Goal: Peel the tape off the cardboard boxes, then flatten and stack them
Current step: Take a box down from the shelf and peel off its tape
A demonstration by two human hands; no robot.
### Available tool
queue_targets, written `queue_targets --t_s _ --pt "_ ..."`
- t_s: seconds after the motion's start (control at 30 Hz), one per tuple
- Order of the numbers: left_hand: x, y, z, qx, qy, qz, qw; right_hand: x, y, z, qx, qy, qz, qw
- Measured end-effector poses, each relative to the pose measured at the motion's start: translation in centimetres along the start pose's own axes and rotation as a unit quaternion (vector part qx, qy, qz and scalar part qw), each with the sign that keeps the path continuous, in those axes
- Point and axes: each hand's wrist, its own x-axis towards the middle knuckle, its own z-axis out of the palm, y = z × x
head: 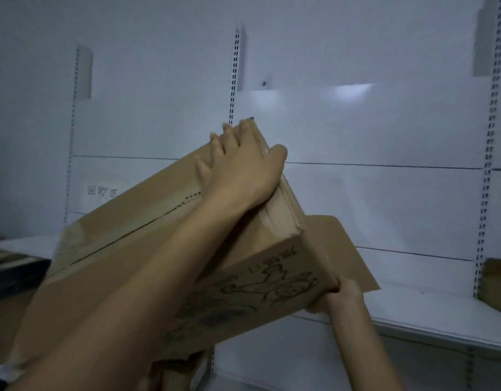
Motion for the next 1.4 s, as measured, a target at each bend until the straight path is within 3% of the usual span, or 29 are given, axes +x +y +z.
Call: queue_targets --t_s 0.17,0.33,0.47,0.57,0.67,0.7,0.73,0.77,0.8,0.83,0.87,0.9,0.97,1.0,1.1,1.2,1.27,1.33,1.4 --pt "2.6 4.6 -0.2 0.07 -0.002 0.074 0.995 0.4 -0.2 0.3 0.123 -0.058 -0.003 0.991" --pt "2.9 6.7 0.9 0.075 0.074 0.181 0.978 1.7 -1.0 4.3 0.095 -0.129 -0.047 0.986" --pt "1.3 0.5 7.7 0.08 0.136 0.209 0.965 1.8 -1.2 5.1 -0.043 -0.216 -0.013 0.975" --pt "-1.1 -6.3 15.2 0.136 0.052 0.174 0.974 1.1 0.7 4.2 -0.135 -0.181 -0.017 0.974" --pt "-5.0 -12.2 22.6 0.179 -0.089 0.24 0.95 0.6 3.5 3.7 -0.234 -0.144 -0.121 0.954" --pt "-5.9 -13.7 24.4 0.19 -0.137 0.257 0.938 0.3 4.3 4.0 -0.272 -0.134 -0.211 0.929" --pt "-6.7 -14.7 25.3 0.188 -0.185 0.26 0.929 0.1 4.9 4.6 -0.343 -0.127 -0.331 0.87" --pt "-7.1 -15.1 25.0 0.215 -0.239 0.246 0.915 0.2 5.4 5.2 -0.449 -0.127 -0.456 0.758" --pt "-7.2 -15.9 25.1 0.232 -0.242 0.24 0.911 0.6 6.0 5.8 -0.566 -0.117 -0.556 0.597" --pt "-6.8 -16.1 25.5 0.238 -0.282 0.233 0.9 0.9 6.8 6.7 -0.66 -0.114 -0.601 0.437" --pt "-6.2 -16.7 26.1 0.234 -0.285 0.256 0.894 1.9 7.7 7.3 -0.723 -0.123 -0.596 0.327" --pt "-5.7 -17.0 26.0 0.241 -0.3 0.285 0.878 2.6 8.6 7.8 -0.759 -0.127 -0.577 0.274" --pt "-5.5 -18.5 25.1 0.32 -0.346 0.285 0.835 4.7 10.3 8.2 -0.768 -0.098 -0.588 0.232" --pt "-5.3 -19.5 23.7 0.323 -0.323 0.261 0.85 5.1 11.1 8.3 -0.752 -0.066 -0.619 0.218" --pt "-4.2 -25.3 20.5 0.316 -0.205 0.348 0.858 6.1 11.5 9.5 -0.671 -0.024 -0.709 0.218" --pt "-3.6 -30.8 16.7 0.35 -0.152 0.386 0.84 6.9 10.2 11.2 -0.604 -0.019 -0.763 0.229" --pt "-3.7 -33.4 14.7 0.309 -0.087 0.272 0.907 7.6 10.6 11.8 -0.584 -0.011 -0.77 0.255" --pt "-4.2 -35.2 12.9 0.219 0.041 0.043 0.974 8.2 12.0 11.5 -0.544 0.012 -0.789 0.287" --pt "-4.1 -36.8 11.2 0.082 0.108 -0.182 0.974 8.8 13.4 10.9 -0.509 0.009 -0.809 0.293"
